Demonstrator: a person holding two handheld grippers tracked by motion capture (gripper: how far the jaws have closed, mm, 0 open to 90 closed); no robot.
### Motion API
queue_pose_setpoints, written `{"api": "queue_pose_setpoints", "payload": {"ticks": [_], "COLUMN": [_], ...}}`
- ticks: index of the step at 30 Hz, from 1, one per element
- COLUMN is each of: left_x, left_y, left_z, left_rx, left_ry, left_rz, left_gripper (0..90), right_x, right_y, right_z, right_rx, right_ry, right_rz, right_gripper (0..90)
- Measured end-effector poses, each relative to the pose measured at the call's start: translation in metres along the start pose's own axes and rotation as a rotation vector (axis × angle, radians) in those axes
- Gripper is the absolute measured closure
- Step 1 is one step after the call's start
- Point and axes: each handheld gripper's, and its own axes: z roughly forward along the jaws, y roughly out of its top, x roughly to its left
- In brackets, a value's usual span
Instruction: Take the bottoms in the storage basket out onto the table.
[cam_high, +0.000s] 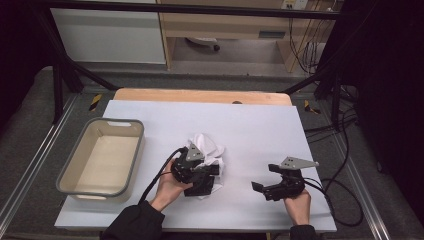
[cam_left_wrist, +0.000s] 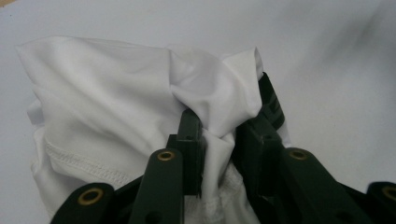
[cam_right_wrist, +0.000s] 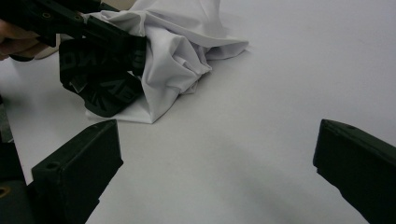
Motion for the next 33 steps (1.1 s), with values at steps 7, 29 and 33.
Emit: {"api": "queue_pose_setpoints", "payload": {"ticks": [7, 29, 33], "left_x": [0.003, 0.014, 0.017], "left_y": [0.000, 0.001, 0.001], "left_z": [-0.001, -0.020, -0.025], "left_rx": [0.010, 0.009, 0.000], "left_ry": [0.002, 0.025, 0.014], "left_rz": [-0.003, -0.017, -0.028], "left_gripper": [61.9, 32.1, 27.6], "right_x": [0.000, 0.000, 0.000], "right_y": [0.000, 0.000, 0.000], "right_z": [0.000, 0.000, -0.001], "right_rx": [0.000, 0.000, -0.001], "right_ry": [0.000, 0.001, 0.000], "right_rz": [0.001, 0.004, 0.004], "right_gripper": [1.7, 1.7, 1.7]}}
